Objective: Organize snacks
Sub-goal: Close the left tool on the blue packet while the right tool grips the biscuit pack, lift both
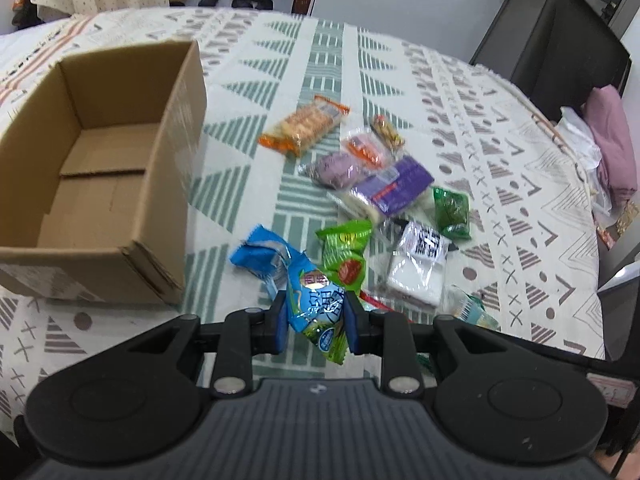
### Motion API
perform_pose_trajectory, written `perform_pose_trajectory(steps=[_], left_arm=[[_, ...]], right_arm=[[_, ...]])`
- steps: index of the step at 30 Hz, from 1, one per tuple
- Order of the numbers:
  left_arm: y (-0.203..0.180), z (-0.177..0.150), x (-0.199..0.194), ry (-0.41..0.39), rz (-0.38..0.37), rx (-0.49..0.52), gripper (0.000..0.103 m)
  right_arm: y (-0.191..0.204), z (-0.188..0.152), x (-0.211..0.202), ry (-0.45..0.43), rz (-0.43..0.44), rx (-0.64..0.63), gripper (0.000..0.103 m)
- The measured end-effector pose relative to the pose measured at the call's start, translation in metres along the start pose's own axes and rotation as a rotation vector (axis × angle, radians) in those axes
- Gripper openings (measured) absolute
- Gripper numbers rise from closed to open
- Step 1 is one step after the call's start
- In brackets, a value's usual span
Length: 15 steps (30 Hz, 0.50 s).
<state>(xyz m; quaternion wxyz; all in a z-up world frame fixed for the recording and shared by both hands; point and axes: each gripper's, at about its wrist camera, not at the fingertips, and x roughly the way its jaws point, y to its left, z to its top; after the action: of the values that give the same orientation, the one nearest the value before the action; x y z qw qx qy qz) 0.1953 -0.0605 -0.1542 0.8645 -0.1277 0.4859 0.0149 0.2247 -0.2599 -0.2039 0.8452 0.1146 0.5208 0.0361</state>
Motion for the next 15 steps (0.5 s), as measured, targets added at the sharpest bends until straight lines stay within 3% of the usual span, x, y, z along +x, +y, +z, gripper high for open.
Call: perform_pose_trajectory(steps=[6,15], left_arm=[[0.009,0.008,-0.022,-0.078,-0.036,-0.024,0.027],[0.021,0.032,-0.064,-0.176,-0.103,-0.014,0.027]], right_arm=[[0.006,0.001,-0.030,-0.068,0.024,0.003,0.047],[0.047,0.011,-0.072,-0.175,0.077,-0.050,0.048]])
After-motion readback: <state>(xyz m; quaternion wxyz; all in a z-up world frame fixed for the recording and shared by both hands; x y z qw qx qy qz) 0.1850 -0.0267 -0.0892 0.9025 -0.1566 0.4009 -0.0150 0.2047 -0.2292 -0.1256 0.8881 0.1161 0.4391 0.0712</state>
